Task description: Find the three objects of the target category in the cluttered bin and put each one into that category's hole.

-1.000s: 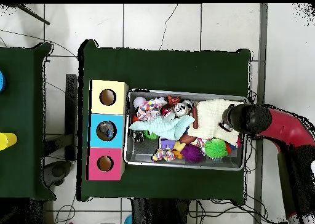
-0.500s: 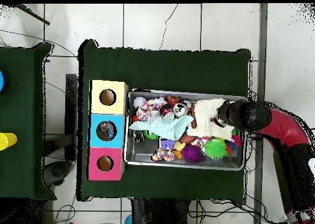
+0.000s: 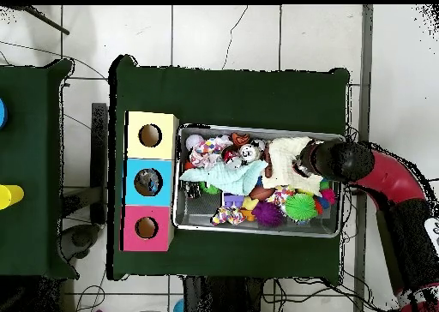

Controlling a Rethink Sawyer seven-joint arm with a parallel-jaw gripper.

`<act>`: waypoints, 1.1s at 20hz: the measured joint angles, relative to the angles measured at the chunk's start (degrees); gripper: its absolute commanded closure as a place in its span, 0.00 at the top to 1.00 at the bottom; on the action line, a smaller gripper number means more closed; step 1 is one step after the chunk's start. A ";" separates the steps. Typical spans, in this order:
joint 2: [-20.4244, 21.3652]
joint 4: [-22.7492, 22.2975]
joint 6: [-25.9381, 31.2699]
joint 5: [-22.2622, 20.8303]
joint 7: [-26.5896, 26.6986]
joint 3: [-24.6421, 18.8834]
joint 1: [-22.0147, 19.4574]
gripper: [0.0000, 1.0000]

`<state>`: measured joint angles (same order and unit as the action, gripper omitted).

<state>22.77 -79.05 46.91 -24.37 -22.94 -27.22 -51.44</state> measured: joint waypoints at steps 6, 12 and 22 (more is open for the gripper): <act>-1.26 1.99 0.66 0.24 0.00 0.00 0.79 0.00; -2.78 4.88 1.47 1.28 0.00 -0.32 1.96 0.00; -5.04 9.45 7.84 8.42 0.00 -4.99 2.23 0.00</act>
<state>17.73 -69.59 54.75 -15.96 -22.94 -32.21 -49.21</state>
